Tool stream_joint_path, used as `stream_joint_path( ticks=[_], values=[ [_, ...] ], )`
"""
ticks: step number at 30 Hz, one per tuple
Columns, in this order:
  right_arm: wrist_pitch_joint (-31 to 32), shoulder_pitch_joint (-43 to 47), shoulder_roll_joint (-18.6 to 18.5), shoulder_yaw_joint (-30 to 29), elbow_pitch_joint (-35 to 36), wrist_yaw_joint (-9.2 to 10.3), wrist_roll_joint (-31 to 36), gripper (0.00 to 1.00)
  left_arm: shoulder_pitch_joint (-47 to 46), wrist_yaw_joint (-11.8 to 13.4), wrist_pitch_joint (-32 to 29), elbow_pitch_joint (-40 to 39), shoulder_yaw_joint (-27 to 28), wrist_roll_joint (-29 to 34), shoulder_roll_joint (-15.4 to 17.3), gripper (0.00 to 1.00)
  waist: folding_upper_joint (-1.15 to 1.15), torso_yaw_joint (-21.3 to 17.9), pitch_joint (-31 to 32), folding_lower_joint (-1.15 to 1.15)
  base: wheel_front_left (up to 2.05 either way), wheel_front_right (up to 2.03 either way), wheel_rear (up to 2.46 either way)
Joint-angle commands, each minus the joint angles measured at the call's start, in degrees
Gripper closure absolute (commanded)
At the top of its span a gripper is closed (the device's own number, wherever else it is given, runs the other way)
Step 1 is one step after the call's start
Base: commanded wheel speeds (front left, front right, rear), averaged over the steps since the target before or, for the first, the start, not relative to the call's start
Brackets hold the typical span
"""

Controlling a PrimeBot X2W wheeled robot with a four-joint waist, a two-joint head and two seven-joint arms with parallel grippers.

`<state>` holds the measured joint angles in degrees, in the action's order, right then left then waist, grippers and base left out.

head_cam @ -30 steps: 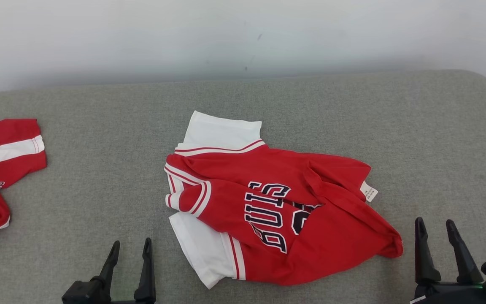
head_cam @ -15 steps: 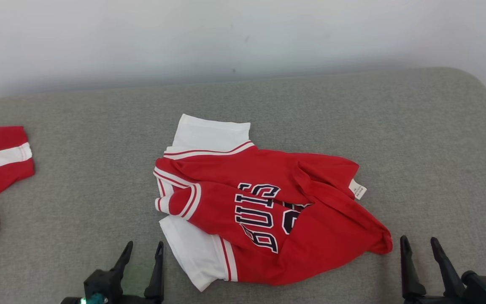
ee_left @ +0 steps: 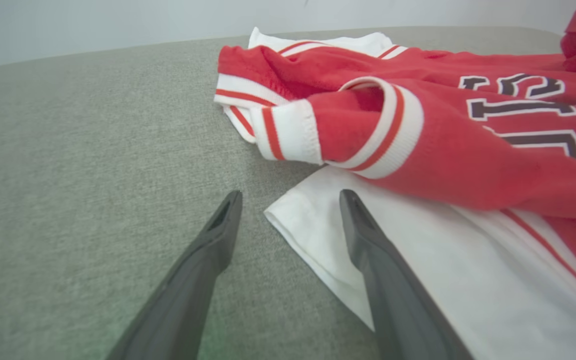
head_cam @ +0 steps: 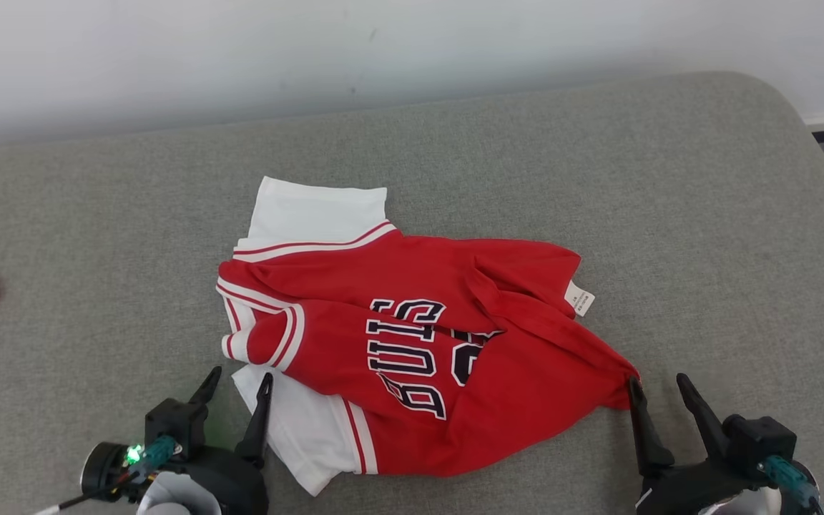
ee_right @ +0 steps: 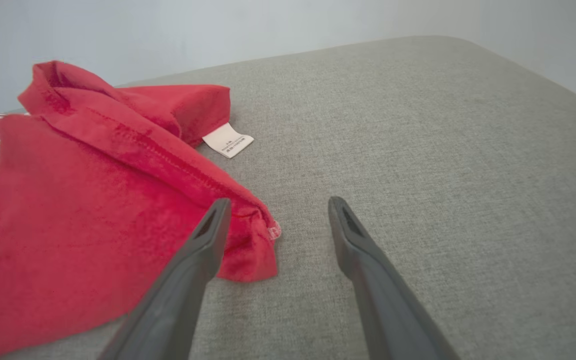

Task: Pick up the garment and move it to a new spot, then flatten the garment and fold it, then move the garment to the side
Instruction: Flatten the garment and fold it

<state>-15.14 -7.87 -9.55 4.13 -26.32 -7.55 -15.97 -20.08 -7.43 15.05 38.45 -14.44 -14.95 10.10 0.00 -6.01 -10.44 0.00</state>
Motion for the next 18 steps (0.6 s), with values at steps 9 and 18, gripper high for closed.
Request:
stream_joint_path(
  ticks=[9,18],
  values=[
    [-0.05,-4.14,-0.67,3.12,-6.78,0.13,-1.23,0.59,-4.01,0.0,0.1,5.89,-5.16,-4.84,0.84,0.0,0.0,0.32,-1.1,0.0,0.0,0.0,0.0],
    [-0.05,-4.21,-0.8,3.53,-6.62,0.13,-3.11,1.0,-4.16,-0.01,-0.07,8.17,-9.04,-12.19,0.75,1.0,0.0,1.06,0.06,0.0,0.0,0.0,0.0]
  ],
)
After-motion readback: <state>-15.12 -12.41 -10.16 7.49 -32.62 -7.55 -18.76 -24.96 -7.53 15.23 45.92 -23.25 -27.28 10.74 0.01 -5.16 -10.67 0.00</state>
